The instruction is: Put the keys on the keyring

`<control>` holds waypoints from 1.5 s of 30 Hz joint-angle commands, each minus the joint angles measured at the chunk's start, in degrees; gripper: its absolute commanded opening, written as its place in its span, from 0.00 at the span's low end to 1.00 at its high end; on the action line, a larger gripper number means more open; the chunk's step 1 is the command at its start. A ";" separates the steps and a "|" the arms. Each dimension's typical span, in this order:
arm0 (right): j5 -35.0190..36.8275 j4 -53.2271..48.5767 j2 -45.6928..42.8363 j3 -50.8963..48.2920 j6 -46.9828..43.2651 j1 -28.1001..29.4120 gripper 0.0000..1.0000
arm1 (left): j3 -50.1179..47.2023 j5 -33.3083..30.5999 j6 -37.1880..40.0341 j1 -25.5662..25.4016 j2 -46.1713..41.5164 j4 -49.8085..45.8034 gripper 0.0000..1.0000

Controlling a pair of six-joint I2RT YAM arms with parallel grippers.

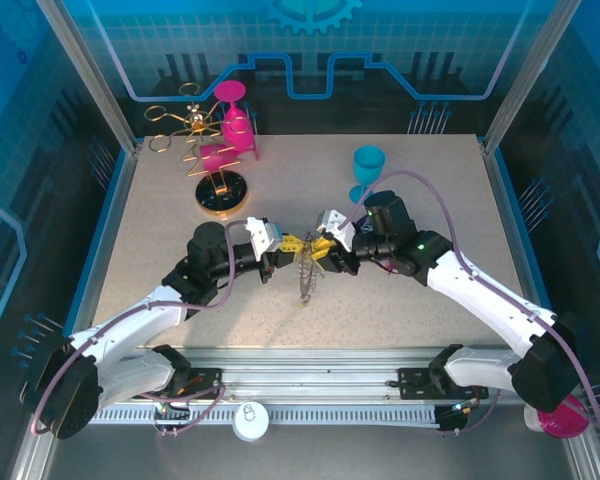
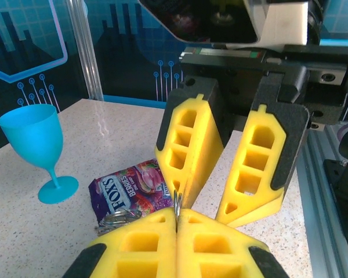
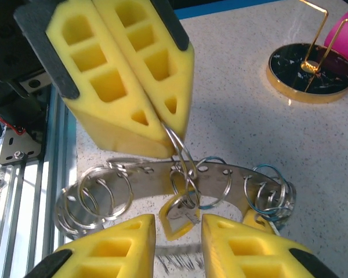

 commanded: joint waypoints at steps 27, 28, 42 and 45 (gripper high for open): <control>3.00 18.24 1.92 -5.77 9.88 2.80 0.11 | -2.05 -1.43 -7.25 -0.28 0.41 12.74 0.00; 3.28 18.01 1.42 -5.75 9.75 2.79 0.09 | -2.18 -1.86 -7.23 -0.32 0.34 12.67 0.00; 10.73 -5.05 -2.44 1.69 3.88 2.62 0.00 | -0.14 -2.14 -0.86 -0.57 -0.29 4.80 0.00; 11.69 -7.45 -2.09 3.64 3.23 2.62 0.00 | 0.25 -1.58 0.08 -0.64 -0.30 3.53 0.00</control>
